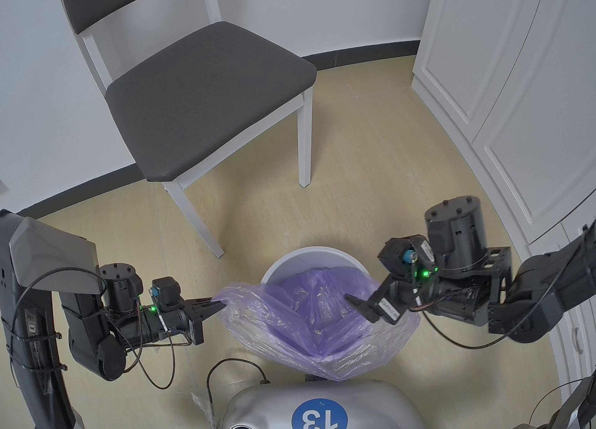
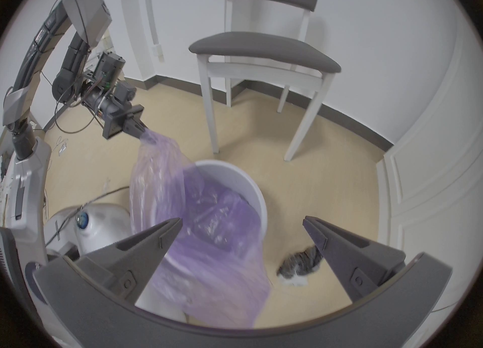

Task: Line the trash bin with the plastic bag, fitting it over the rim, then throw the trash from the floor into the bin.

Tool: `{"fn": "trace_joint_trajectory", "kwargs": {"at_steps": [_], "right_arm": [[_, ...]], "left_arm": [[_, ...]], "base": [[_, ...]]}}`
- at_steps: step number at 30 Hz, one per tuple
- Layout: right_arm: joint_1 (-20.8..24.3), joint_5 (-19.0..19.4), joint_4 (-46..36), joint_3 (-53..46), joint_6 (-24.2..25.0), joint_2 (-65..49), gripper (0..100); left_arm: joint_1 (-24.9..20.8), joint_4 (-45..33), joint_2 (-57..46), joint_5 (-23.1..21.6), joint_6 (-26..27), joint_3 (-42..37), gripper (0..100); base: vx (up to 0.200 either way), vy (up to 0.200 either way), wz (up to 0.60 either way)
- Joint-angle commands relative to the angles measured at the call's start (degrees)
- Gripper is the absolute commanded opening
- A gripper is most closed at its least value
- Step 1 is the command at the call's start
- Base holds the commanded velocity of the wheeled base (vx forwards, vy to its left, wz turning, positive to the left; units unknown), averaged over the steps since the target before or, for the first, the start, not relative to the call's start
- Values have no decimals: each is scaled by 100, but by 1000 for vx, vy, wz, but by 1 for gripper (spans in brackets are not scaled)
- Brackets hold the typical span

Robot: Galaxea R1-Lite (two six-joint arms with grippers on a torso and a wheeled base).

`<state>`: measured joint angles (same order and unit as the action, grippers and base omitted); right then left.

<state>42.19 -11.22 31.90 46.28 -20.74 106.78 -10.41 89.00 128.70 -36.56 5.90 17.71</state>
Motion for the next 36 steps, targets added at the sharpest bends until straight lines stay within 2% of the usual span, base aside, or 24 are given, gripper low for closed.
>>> {"fn": "trace_joint_trajectory", "kwargs": {"at_steps": [1,5,6,24,32,36], "right_arm": [[588,-47,703,382,210,1284,100],[738,-39,765,760,245,1803,100],[755,-39,765,839,245,1899,100],[694,-39,703,1173,245,2497,100],[597,-39,712,1235,245,2497,100],[518,-21,712,1270,254,2137,100]], "left_arm": [[-5,100,121,0,-1,57,0],[74,100,182,0,-45,39,0],[118,100,182,0,-45,39,100],[514,100,103,-317,157,4,100],[523,100,112,-325,201,-5,100],[566,100,94,-325,219,-5,100]], "base": [[0,0,0],[0,0,0],[0,0,0],[0,0,0],[0,0,0],[0,0,0]]}}
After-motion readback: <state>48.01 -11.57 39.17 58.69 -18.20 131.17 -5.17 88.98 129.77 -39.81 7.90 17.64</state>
